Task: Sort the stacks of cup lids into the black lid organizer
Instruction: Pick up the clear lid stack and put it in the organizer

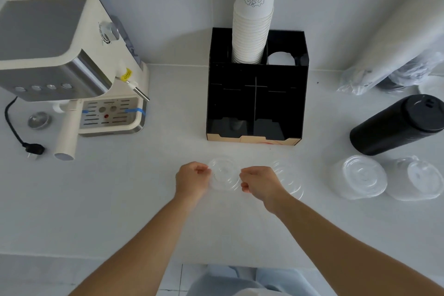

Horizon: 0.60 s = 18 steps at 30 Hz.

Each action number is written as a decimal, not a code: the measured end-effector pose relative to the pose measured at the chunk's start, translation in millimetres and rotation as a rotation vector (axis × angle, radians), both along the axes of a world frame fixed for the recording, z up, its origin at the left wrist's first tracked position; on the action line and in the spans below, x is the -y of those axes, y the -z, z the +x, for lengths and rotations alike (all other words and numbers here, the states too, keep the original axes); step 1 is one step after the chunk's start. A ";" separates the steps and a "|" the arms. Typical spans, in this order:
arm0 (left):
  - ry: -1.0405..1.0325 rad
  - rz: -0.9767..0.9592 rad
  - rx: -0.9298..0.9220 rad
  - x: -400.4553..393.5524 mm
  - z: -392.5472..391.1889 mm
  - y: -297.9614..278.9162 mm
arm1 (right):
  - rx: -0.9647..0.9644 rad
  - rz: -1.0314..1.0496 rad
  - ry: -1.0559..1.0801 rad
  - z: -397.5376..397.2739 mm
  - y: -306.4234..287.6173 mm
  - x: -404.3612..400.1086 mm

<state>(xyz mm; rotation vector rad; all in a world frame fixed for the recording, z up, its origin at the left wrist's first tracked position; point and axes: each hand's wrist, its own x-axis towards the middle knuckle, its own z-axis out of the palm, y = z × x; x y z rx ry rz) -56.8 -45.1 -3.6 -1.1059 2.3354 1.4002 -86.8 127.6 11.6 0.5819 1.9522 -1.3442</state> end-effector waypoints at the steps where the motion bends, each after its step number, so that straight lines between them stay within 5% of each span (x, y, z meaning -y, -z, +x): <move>1: 0.003 -0.001 0.008 -0.2 -1.3 0.9 | -0.005 0.019 -0.017 0.0 0.8 0.6; 18: 0.075 -0.020 0.066 5.5 -11.9 3.2 | 0.034 -0.028 0.022 5.4 5.6 8.6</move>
